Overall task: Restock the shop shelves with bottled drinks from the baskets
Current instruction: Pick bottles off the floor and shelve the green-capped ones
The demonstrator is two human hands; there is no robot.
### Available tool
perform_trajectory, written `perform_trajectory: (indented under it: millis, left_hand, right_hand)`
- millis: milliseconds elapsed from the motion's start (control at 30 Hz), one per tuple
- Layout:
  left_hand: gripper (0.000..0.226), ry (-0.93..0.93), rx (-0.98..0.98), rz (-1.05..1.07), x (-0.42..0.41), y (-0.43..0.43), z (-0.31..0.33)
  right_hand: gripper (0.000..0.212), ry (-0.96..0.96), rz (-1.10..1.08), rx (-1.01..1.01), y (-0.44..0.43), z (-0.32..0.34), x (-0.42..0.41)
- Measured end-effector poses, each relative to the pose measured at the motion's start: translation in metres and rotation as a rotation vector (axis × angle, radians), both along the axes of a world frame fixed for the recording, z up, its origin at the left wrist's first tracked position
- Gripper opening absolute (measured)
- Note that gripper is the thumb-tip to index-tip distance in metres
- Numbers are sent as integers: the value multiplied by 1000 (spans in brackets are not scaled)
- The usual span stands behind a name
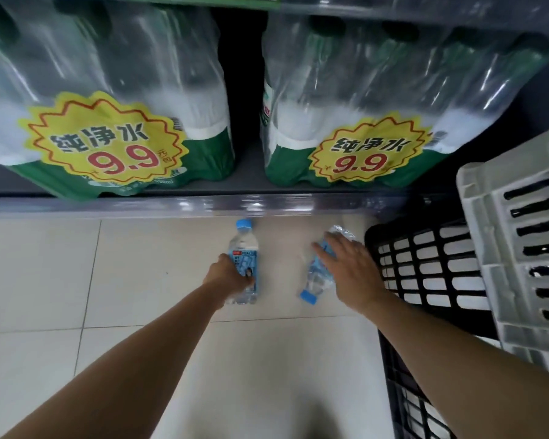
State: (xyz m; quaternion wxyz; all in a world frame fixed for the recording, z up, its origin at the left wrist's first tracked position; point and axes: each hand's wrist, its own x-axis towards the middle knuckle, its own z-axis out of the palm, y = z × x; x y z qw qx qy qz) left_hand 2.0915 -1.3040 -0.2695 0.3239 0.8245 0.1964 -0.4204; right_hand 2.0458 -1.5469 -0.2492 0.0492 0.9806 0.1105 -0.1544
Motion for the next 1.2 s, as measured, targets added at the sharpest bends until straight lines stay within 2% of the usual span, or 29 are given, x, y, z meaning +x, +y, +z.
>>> perform_trajectory:
  millis: [67,133,200,267,333,433,533,667,767,900,1200]
  left_hand:
    - [61,27,-12,-10,-1,4,-2]
    - [59,51,-26,-26,-3,8,-2]
    - [53,92,-48,-30,-6,14,-3]
    - [48,138,-91,29,-10,20,-3]
    - [49,186,-173,127,-13,25,0]
    - [49,191,-265,204,-20,33,17]
    - [53,162,-319,262,-32,41,49]
    - [60,139,-350,307,-49,52,110]
    - [75,124,-405,329,-58,59,170]
    - [60,99,-467,395,-66,69,256]
    - [64,-27,-530,403,-74,92,449]
  right_hand:
    - [67,177,121,-59,2,-2,10]
    - [51,81,188,-40,5,-7,21]
    - [48,55,103,-24,8,-7,27]
    - [55,276,-168,103,9,-2,33]
    - [56,521,-516,325,13,2,32]
    - [45,622,-865,754,25,17,21]
    - [42,690,-1055,968,38,48,6]
    - [42,694,-1142,1095,53,105,-7]
    - [36,604,-1184,1152,67,156,-16]
    - [34,532,-1211,1185,82,232,-23]
    - [37,508,-1118,1255,118,432,-32]
